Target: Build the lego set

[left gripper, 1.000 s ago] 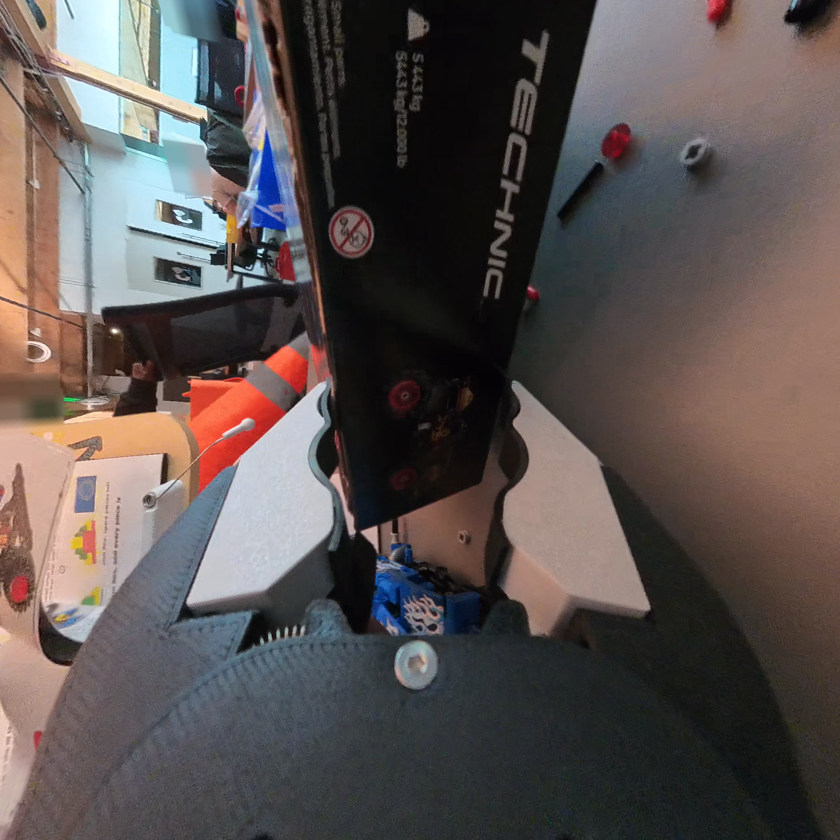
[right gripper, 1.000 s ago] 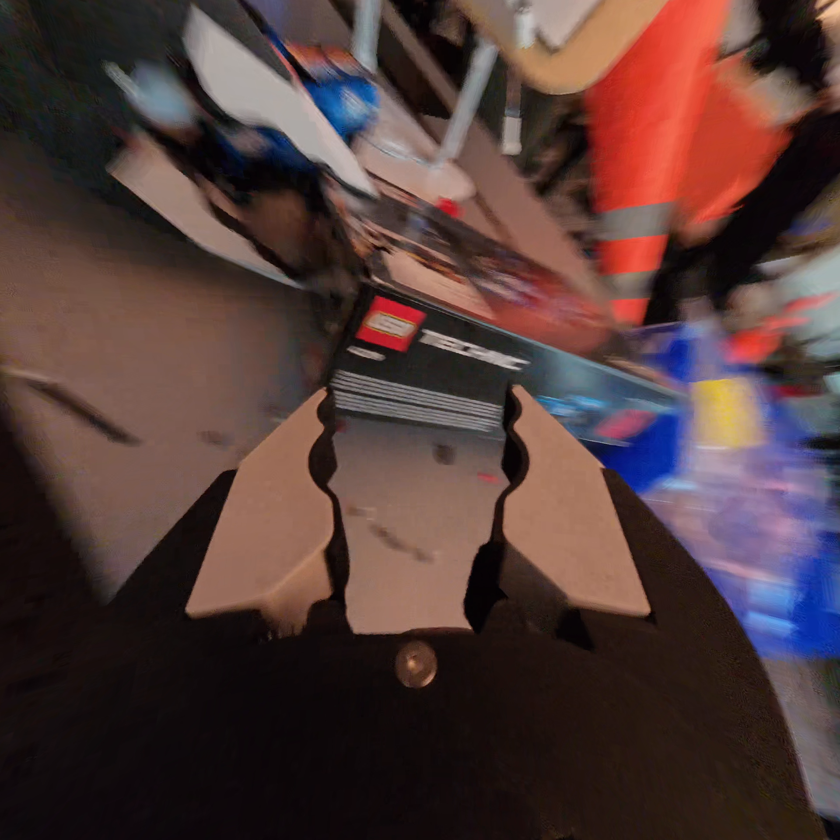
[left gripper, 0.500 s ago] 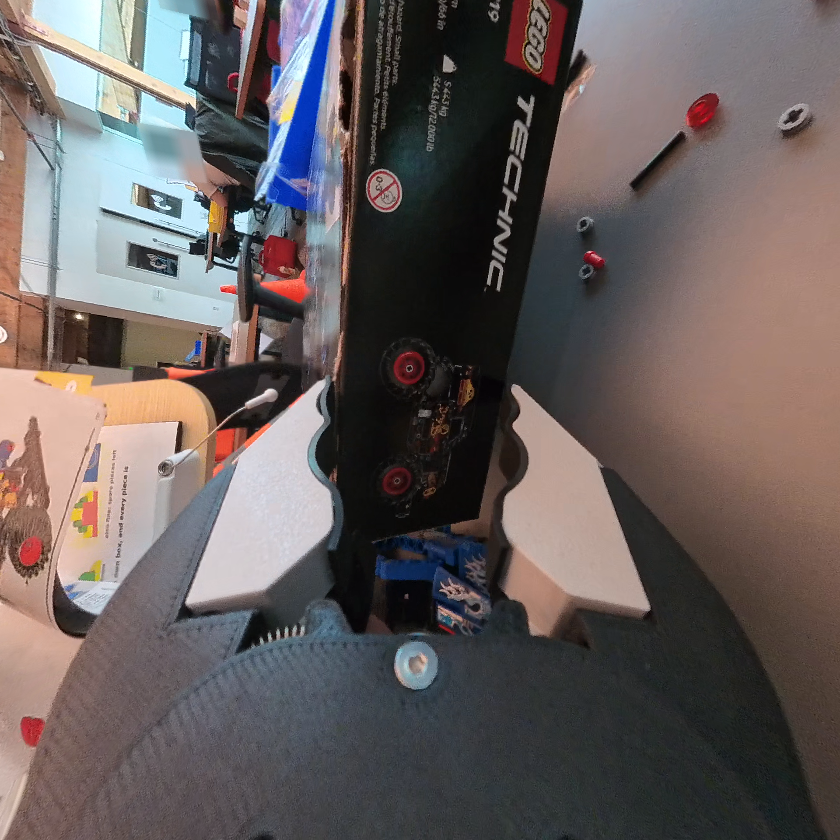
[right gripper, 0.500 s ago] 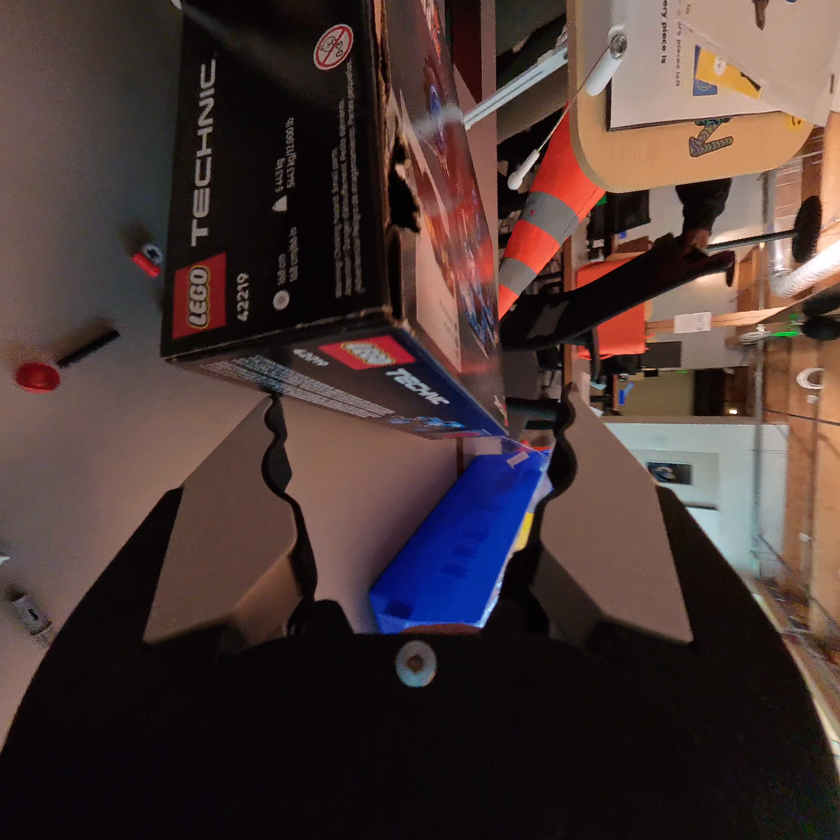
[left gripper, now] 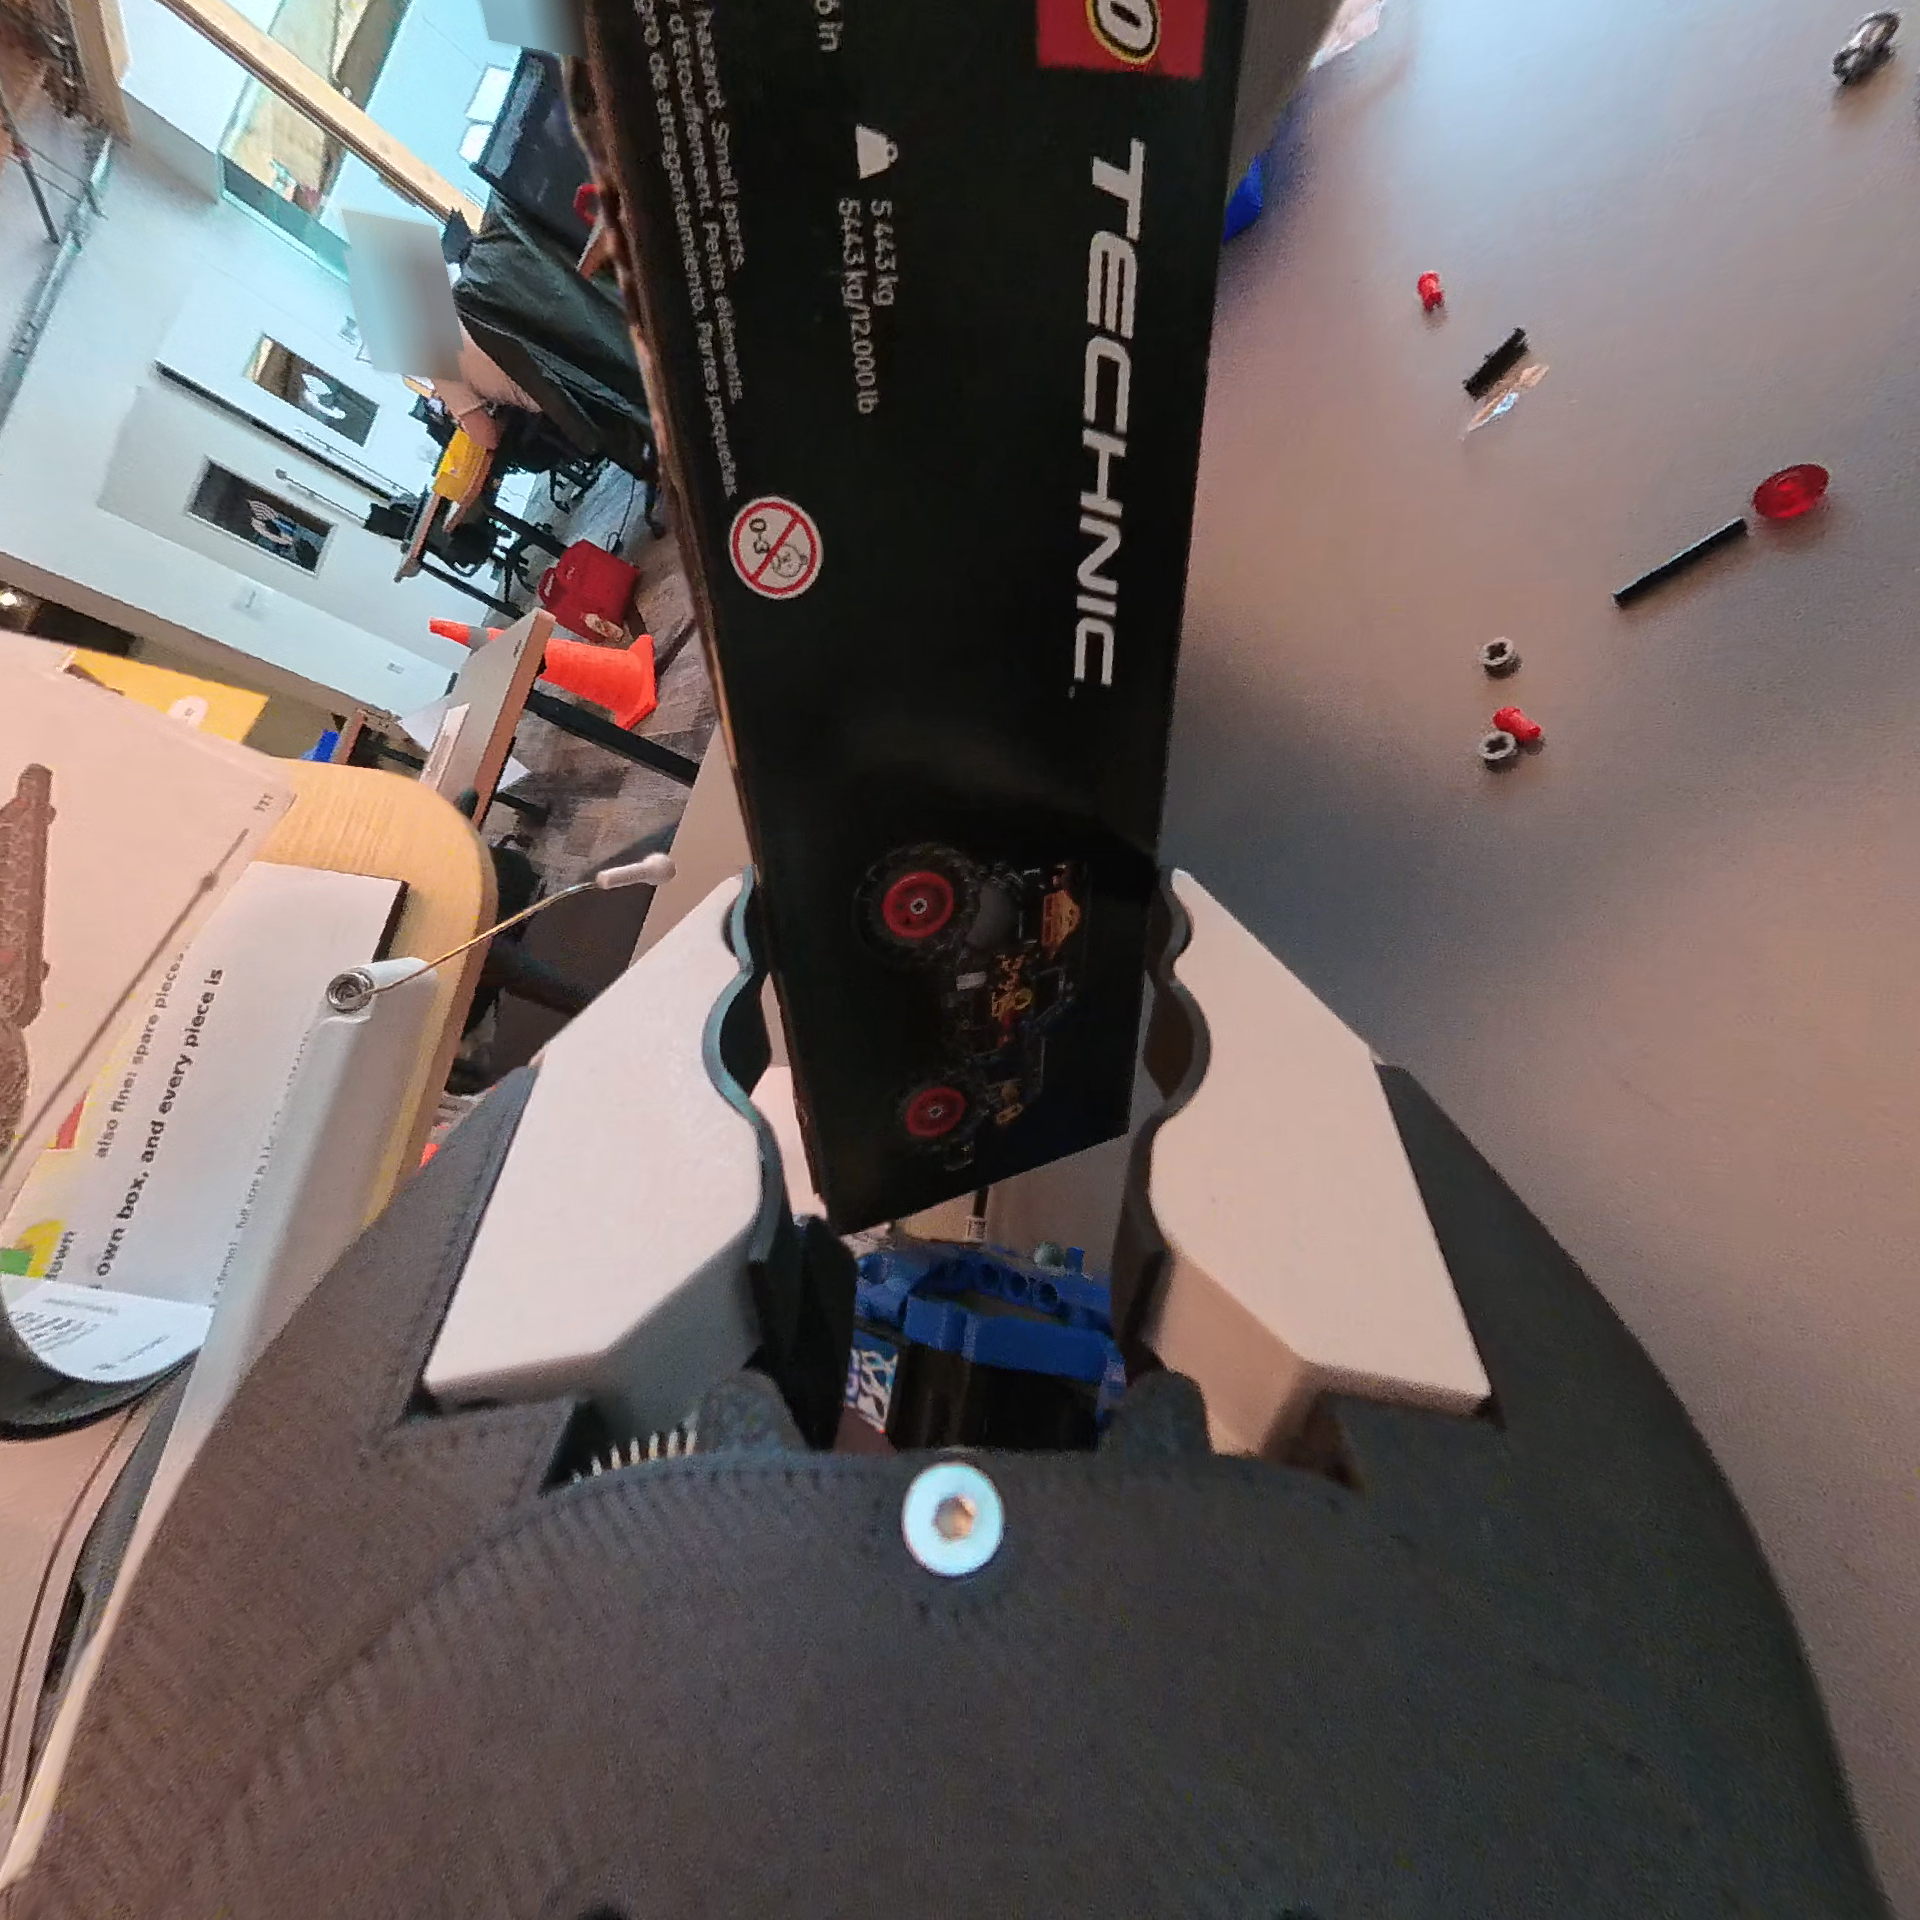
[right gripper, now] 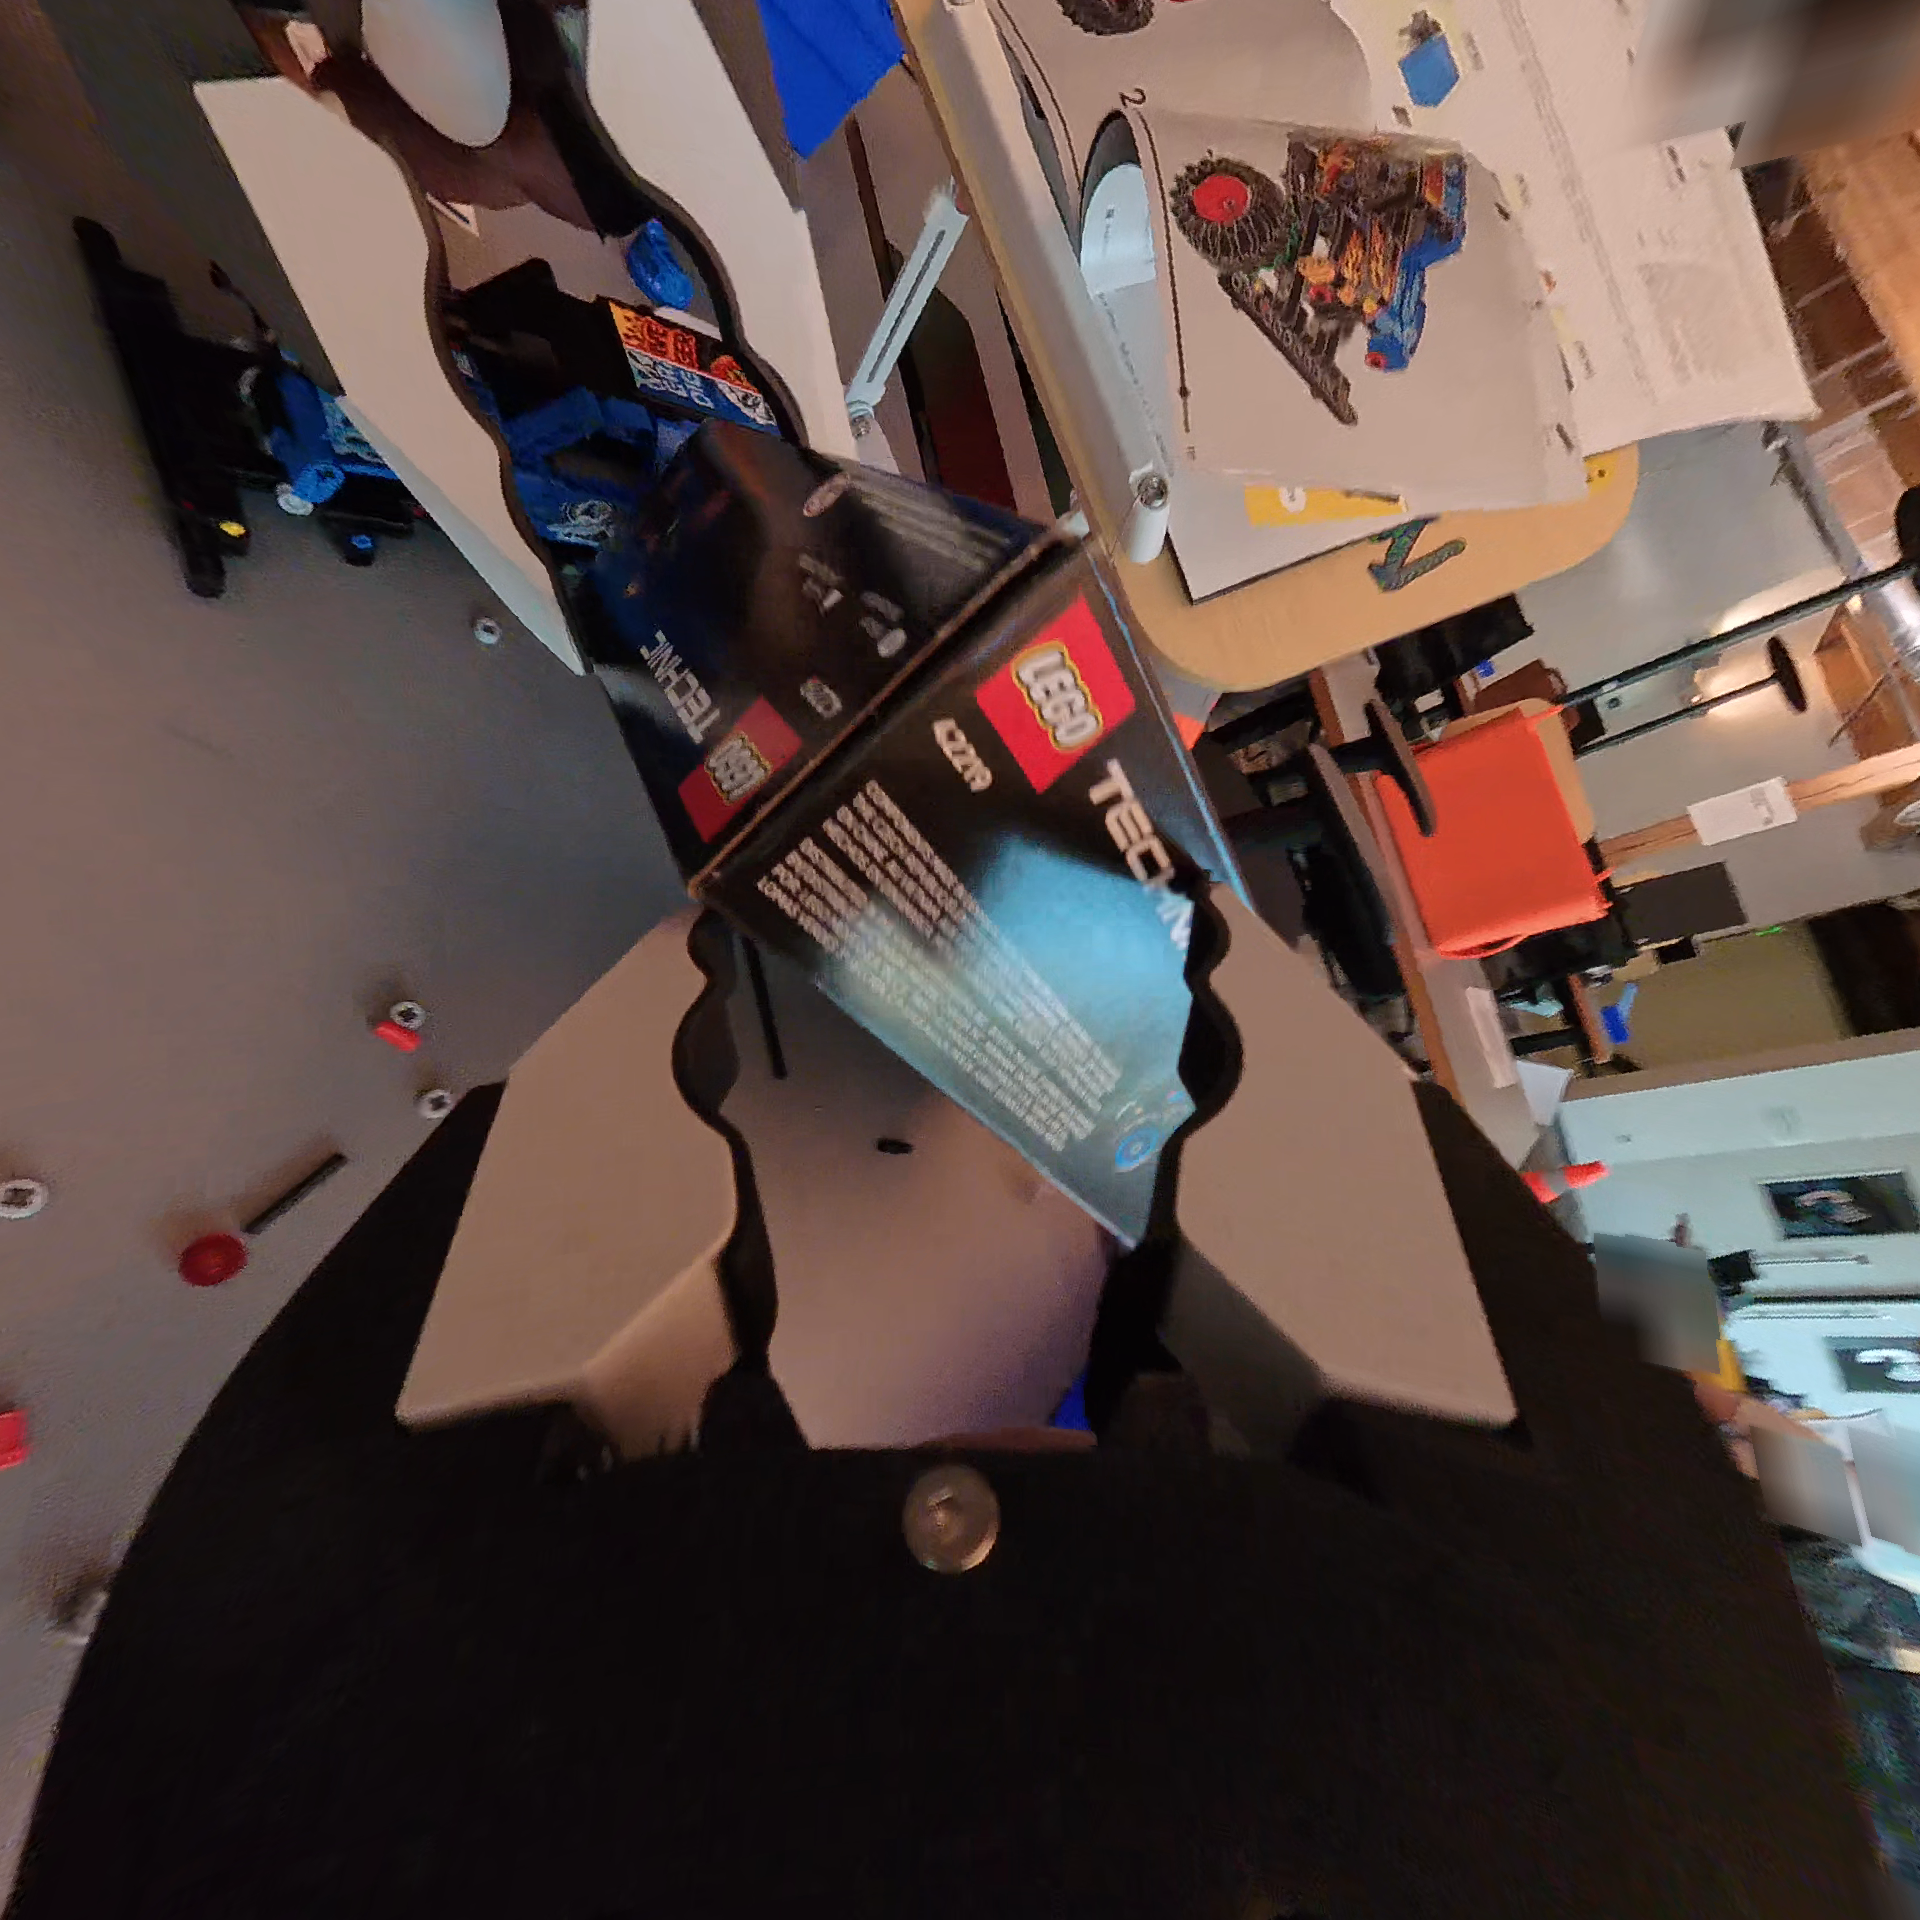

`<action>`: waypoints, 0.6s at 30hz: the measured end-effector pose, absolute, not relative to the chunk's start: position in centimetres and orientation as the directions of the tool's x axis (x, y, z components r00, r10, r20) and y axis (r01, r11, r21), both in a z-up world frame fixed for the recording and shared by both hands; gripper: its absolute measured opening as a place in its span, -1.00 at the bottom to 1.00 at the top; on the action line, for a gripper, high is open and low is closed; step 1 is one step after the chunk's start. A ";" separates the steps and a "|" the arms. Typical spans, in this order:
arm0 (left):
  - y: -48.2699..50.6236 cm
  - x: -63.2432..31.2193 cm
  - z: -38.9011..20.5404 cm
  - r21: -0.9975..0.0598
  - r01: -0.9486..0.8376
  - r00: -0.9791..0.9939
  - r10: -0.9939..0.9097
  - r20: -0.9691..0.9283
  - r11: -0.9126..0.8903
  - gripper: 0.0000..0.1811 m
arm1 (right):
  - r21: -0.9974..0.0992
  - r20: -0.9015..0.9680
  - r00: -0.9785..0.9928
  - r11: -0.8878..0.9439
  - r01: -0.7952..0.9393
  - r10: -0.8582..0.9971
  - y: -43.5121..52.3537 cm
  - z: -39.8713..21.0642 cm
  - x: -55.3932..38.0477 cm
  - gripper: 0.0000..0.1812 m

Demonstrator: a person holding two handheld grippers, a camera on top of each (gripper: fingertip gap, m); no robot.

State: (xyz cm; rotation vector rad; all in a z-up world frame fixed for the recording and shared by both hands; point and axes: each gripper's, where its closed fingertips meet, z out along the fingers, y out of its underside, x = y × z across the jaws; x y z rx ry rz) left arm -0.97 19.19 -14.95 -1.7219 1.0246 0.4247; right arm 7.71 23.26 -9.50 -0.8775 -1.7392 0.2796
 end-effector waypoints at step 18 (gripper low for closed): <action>20.1 -1.1 -9.1 -0.682 -0.732 0.617 -0.415 -0.669 0.011 -0.18 | -0.256 0.700 -0.386 0.716 0.650 0.600 24.9 -5.9 4.9 0.07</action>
